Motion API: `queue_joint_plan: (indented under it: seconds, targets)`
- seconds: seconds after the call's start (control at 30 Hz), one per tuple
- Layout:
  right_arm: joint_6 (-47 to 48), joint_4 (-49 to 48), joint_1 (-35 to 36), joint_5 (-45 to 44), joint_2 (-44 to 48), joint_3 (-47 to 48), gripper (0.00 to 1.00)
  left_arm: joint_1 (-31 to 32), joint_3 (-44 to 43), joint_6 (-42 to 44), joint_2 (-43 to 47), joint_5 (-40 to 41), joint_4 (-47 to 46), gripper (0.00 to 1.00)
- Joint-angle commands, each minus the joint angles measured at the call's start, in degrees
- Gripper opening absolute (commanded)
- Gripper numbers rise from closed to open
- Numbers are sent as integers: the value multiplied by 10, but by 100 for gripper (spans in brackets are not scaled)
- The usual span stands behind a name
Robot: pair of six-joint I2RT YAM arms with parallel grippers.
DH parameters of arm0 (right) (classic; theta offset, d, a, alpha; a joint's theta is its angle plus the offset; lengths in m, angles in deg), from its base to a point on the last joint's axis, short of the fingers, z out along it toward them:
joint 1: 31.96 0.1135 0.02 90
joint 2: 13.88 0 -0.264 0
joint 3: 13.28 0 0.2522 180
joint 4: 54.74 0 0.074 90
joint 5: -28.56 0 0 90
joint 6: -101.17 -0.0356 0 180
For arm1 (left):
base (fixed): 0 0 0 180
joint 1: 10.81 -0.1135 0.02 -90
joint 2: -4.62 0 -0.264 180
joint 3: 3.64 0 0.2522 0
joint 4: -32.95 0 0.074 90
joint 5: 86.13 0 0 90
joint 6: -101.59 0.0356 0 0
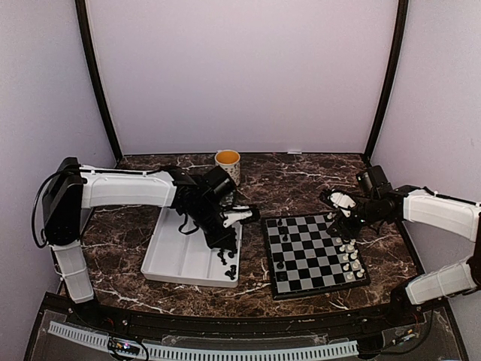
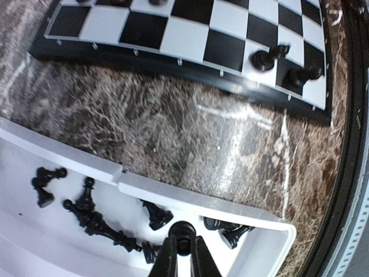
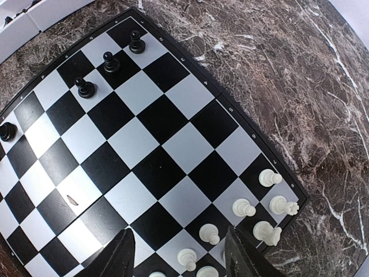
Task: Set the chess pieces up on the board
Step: Place the pawn at e7.
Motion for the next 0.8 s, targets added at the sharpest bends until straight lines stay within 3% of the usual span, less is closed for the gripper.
queue_joint_plan:
  seconds: [0.0,0.4,0.77]
  targets:
    - [-2,-5,-3,5,11,2,55,5,-61,-42,41,-14,10,5]
    - [-2,-7,-3,1,15,1,55,82,-279,-50,-116,-4,10,5]
    - [-1,-8,-3,-4,19,1,55,103,-392,-85,-226,45,39,5]
